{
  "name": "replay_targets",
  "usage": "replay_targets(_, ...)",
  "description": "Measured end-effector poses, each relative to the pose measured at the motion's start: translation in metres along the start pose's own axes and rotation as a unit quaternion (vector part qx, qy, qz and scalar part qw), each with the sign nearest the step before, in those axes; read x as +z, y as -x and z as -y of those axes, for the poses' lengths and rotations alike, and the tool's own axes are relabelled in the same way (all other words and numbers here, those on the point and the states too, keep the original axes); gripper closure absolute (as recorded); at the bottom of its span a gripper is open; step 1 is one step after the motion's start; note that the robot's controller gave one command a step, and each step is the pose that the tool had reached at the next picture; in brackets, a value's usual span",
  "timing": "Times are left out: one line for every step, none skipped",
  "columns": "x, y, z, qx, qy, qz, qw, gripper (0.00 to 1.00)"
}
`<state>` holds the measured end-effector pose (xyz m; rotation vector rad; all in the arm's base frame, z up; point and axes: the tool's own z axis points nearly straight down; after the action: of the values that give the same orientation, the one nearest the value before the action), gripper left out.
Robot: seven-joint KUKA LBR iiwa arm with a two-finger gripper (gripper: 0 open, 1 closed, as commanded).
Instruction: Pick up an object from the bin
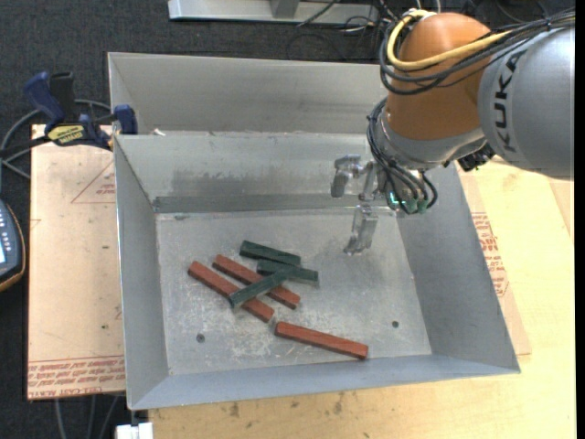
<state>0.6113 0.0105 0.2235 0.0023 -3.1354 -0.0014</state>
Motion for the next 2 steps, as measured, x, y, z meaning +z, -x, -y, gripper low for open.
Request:
replay_targets(0.073,0.02,-0.07,-0.046,0.001,0.0006,0.9989,0.0)
replay_targets(0.088,0.002,-0.096,0.033,0.001,0.0028,0.9995,0.0)
